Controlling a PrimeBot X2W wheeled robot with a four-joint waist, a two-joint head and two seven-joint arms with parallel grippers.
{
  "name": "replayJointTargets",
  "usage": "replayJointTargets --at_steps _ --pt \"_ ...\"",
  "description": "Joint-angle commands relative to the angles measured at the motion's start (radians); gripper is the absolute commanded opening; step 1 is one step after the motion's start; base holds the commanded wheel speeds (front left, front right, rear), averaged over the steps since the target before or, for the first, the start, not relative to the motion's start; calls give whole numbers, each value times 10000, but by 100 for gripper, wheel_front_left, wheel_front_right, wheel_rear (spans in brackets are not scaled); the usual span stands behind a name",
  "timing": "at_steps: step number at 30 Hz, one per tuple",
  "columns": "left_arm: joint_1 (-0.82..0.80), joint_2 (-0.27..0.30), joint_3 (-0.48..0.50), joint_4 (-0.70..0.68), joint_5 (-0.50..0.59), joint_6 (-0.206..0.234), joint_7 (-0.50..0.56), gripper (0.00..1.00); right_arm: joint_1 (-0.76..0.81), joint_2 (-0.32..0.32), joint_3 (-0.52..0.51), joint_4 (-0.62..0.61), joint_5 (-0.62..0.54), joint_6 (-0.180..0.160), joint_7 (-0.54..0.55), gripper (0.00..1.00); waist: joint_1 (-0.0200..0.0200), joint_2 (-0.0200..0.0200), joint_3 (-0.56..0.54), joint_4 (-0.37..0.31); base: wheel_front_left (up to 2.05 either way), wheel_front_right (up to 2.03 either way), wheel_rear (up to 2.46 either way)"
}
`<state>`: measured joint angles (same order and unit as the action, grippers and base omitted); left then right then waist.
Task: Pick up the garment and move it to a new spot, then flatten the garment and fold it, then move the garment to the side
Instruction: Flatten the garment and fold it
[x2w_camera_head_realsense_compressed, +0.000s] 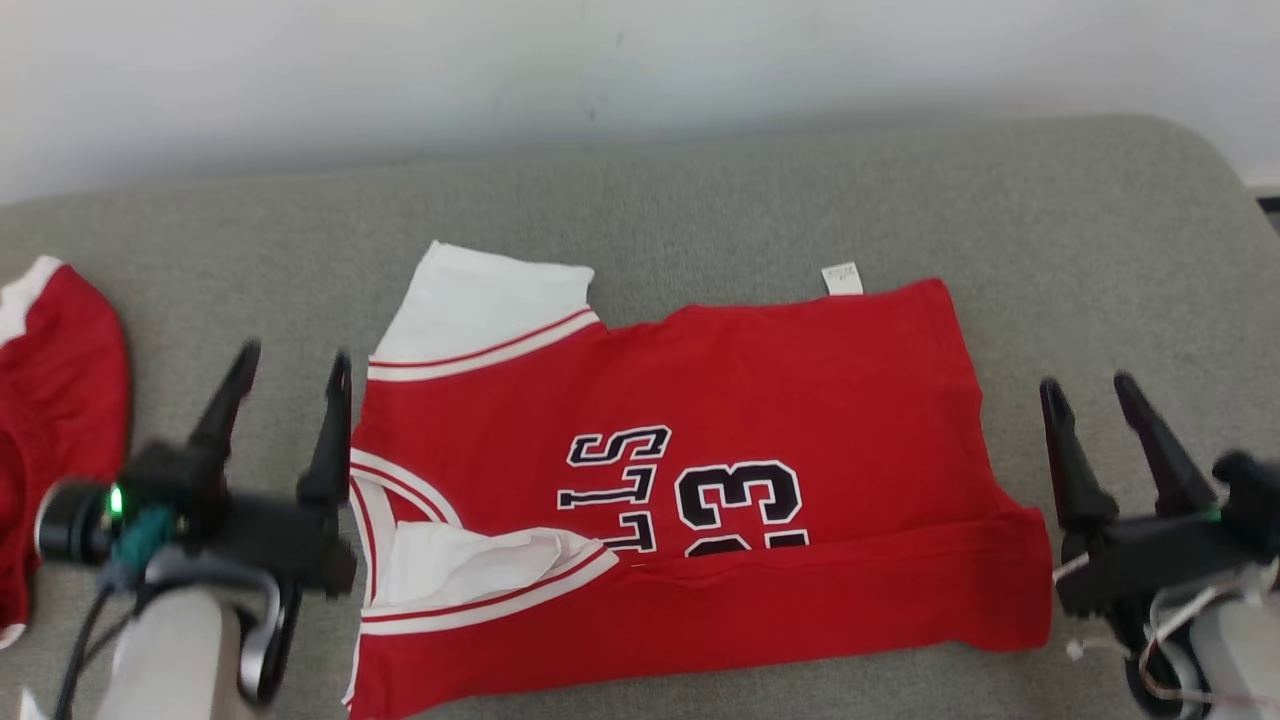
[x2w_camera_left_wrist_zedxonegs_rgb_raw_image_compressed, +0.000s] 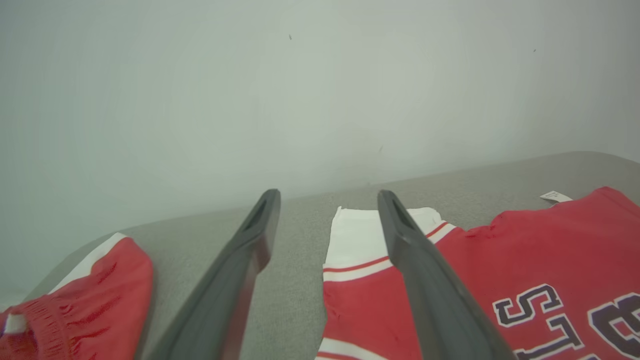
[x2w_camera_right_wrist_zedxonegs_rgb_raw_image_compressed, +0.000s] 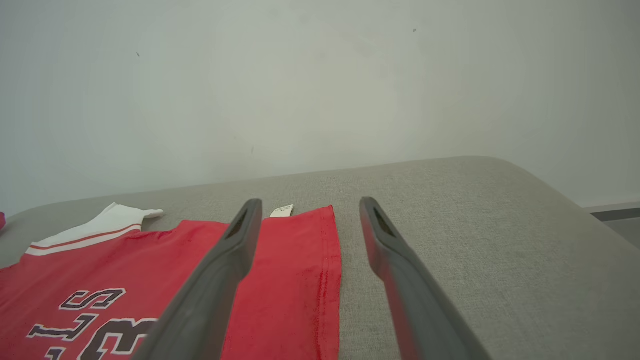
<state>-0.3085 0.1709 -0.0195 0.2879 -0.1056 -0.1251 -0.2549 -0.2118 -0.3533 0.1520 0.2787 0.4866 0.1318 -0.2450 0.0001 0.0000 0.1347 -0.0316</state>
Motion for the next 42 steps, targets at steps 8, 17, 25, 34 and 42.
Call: replayJointTargets --at_steps 8,17,25,34,42 --pt "-3873 553 -1169 1623 -914 -31 1402 100 -2948 -750 845 1138 771 -25 1152 100 -1 0 2399 -370 0 0 0" --pt "-7214 1394 -3009 3596 -1665 -34 2562 100 -5666 -738 2494 2673 1374 -25 1666 100 -1 0 3702 -854 0 0 0" --pt "-8661 1696 -4035 5612 -2311 -34 3482 100 -7245 -188 3938 4132 2035 -25 1719 100 -1 0 4031 -1193 0 0 0" --pt "-9143 1811 -4749 6607 -2745 -34 3865 100 -8097 53 4956 5147 2804 -25 1493 100 -1 0 4082 -1139 0 0 0" --pt "-9264 1635 -5022 6879 -3433 -36 4312 100 -8527 30 5602 5583 3357 -25 1382 100 -1 0 4069 -1024 0 0 0"
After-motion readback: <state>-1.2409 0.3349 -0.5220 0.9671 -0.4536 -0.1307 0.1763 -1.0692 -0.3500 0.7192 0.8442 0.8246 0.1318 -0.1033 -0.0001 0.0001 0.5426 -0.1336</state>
